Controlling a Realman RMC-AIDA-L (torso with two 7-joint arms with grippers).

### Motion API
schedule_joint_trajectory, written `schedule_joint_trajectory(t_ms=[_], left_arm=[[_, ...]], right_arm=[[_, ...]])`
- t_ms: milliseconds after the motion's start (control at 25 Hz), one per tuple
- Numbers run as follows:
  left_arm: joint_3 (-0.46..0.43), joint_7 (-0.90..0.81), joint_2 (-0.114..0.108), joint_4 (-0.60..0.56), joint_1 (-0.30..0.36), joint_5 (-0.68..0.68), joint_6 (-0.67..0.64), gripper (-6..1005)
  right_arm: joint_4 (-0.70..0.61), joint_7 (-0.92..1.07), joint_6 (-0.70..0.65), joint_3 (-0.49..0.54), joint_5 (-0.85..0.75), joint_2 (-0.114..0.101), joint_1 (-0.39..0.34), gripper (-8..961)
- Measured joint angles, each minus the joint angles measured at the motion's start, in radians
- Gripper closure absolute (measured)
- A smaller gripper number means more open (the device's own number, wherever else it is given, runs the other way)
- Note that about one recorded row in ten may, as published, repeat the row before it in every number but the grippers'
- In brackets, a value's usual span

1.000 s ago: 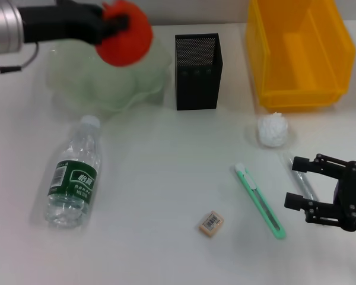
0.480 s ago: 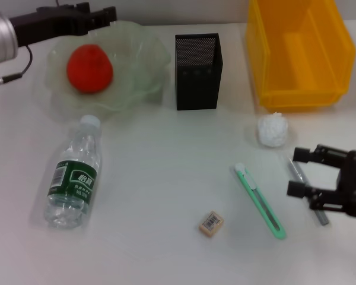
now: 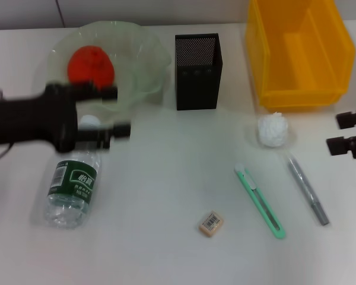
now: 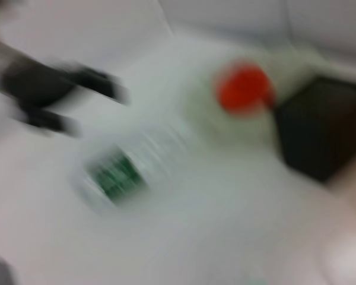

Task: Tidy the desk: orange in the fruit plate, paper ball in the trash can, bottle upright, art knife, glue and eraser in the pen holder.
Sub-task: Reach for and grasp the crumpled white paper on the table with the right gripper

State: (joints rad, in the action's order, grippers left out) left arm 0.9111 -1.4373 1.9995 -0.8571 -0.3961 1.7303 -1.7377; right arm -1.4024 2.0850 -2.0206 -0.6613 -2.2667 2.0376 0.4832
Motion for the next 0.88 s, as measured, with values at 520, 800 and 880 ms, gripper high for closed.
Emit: schedule_joint_trajectory(t_ms=[520,800,880], left_arm=[[-0.002,0.103,-0.002,0.104,0.027,0.016,-0.005,195],[-0.002,0.103,-0.002,0.111,0.03,0.035,0.011,202],[-0.002,0.103,-0.001,0.115,0.031,0.035,0.013,204]], right_arm=[[0.018,0.458,0.329,-0.568,-0.57,0.049,0.18,207],[0.239,0.483,0.575,-0.645,-0.439,0.045,0.2,217],[0.282,0.476,0.627,-0.646,-0.42,0.045,0.205,220]])
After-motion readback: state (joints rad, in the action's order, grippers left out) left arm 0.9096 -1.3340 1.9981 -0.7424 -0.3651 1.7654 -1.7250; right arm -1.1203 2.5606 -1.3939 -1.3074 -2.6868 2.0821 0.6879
